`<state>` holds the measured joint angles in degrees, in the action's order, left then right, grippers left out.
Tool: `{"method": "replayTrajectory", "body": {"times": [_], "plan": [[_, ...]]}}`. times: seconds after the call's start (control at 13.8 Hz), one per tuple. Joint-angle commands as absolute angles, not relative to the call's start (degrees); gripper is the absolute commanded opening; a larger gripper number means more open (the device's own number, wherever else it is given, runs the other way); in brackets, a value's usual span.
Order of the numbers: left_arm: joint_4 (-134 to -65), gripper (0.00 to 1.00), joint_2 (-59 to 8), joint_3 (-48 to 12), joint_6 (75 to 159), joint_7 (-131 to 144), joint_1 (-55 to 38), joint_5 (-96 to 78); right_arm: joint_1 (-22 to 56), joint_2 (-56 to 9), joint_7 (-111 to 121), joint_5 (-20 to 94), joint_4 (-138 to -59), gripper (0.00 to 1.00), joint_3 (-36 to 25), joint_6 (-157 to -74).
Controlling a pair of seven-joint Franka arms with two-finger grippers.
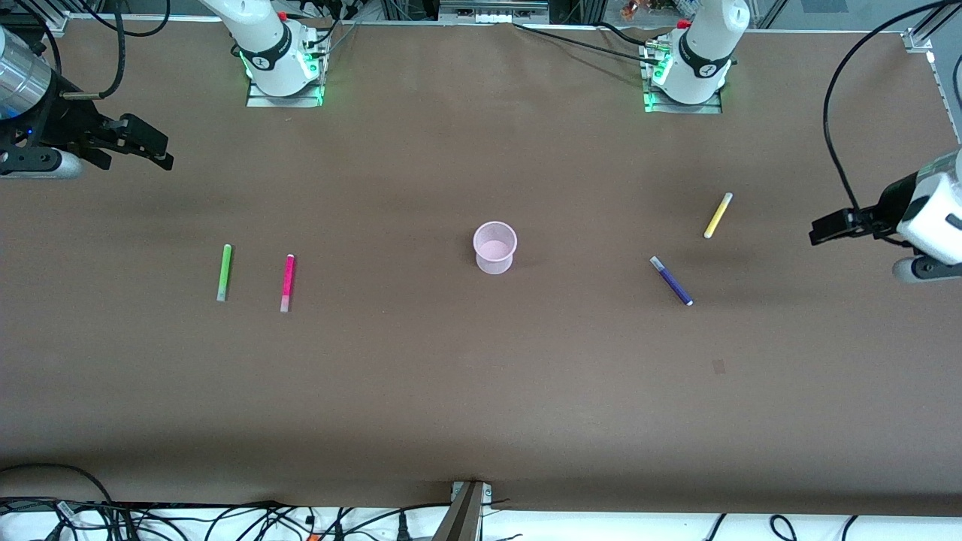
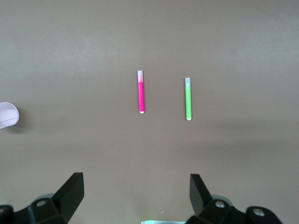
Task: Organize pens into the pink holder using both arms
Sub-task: 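Move the left gripper down over the blue marker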
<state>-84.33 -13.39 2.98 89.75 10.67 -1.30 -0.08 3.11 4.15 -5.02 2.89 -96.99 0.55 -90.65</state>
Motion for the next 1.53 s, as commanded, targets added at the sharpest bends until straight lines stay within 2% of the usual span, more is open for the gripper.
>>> {"method": "replayTrajectory", "body": {"times": [0.0, 0.29, 0.73, 1.45], "plan": [[-88.65, 1.00, -14.68, 2.73, 94.89, 20.44, -1.93, -0.97, 2.64, 5.19, -5.45, 2.81, -98.09, 1.00, 0.79, -91.23], [-102.10, 1.00, -14.59, 1.41, 111.49, 40.37, -1.93, -1.75, 2.64, 5.19, -5.45, 2.81, -98.09, 1.00, 0.70, -91.14], [-115.56, 1.00, -14.77, -0.08, 130.13, 59.56, -1.93, -6.24, 2.64, 5.19, -5.45, 2.81, -98.09, 1.00, 0.62, -91.23], [-121.46, 1.00, -24.25, -3.69, 149.05, 64.60, -2.11, -6.42, 2.46, 2.02, -5.45, 2.63, -94.39, 1.00, -0.18, -92.11]]}}
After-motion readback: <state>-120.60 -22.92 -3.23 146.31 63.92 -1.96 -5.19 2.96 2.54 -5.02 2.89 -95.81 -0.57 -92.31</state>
